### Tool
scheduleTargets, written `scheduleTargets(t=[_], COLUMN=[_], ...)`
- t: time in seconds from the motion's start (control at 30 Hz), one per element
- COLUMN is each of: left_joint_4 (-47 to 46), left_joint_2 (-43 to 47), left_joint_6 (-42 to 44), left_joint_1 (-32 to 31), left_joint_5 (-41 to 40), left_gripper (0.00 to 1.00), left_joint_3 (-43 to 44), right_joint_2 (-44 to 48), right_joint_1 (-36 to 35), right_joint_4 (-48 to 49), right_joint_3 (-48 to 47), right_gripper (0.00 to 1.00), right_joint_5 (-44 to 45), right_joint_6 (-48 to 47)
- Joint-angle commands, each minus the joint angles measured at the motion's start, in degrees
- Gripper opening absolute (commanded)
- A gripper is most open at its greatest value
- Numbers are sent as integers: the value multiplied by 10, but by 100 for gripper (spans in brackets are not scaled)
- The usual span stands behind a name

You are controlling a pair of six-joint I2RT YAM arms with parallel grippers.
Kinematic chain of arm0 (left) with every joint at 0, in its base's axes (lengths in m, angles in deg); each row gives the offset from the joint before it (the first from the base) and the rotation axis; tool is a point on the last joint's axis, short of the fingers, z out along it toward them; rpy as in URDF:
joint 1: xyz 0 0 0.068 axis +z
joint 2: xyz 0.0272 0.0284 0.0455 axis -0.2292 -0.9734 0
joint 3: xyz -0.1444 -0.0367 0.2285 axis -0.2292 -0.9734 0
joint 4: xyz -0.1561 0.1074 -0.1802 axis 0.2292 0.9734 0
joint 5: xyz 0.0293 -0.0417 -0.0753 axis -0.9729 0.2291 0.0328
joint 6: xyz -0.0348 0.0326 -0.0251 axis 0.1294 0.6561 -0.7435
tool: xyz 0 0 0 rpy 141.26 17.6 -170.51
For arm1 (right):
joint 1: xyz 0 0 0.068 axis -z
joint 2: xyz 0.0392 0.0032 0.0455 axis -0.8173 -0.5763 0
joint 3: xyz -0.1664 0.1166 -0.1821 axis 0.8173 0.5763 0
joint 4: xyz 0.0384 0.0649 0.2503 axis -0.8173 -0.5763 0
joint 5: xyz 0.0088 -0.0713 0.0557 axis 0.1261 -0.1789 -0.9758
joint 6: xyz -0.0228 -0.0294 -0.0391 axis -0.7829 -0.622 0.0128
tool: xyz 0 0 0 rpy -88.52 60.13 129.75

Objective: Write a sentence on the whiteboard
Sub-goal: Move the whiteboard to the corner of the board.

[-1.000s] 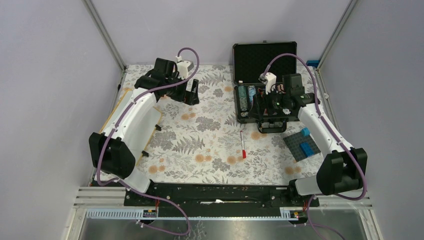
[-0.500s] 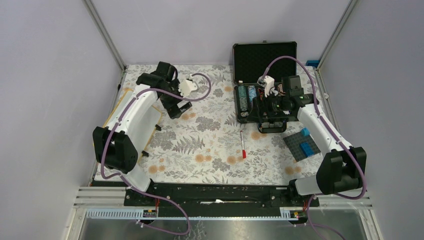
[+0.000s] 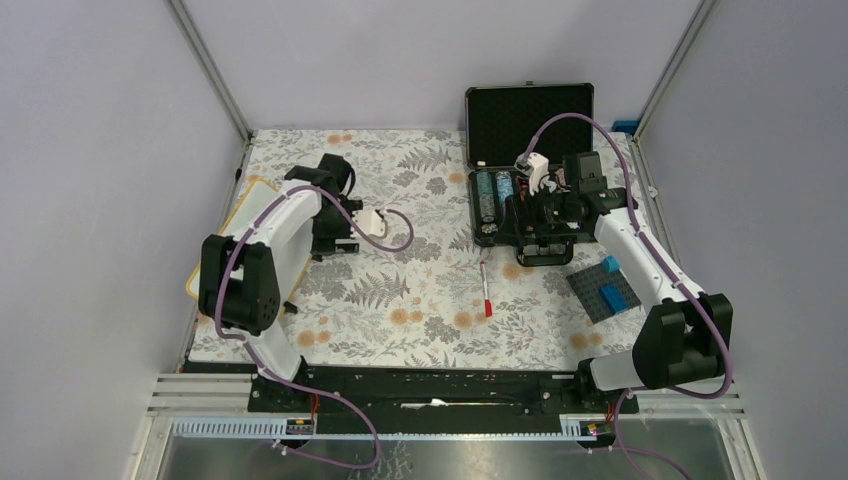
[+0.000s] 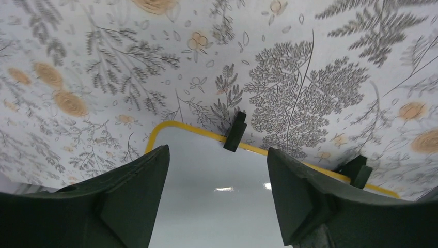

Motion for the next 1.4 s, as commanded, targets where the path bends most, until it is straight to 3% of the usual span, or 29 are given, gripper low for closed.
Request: scheduleTargets(t=[0.0, 0.23, 0.7, 1.0, 1.37], left_joint_4=[-31, -84, -83, -83, -36], left_joint_2=[-4, -33, -67, -67, -94], left_joint_6=[95, 127, 148, 139, 83], left_joint_1=[11, 18, 19, 5, -122], left_joint_5=[-29, -47, -91, -121, -107], left_gripper=[71, 65, 57, 31, 9], left_joint_3=[-32, -63, -98, -100, -25], right_joint_2=[5, 5, -1, 7, 14], right_joint_1=[0, 1, 1, 2, 42], right_joint_4=[-5, -5, -9, -25, -34], right_joint_3=[5, 5, 2, -8, -21], right_gripper=[100, 100, 100, 100, 100], right_joint_5=[5, 11, 14, 28, 6], right_joint_6=[-12, -12, -16, -32, -27])
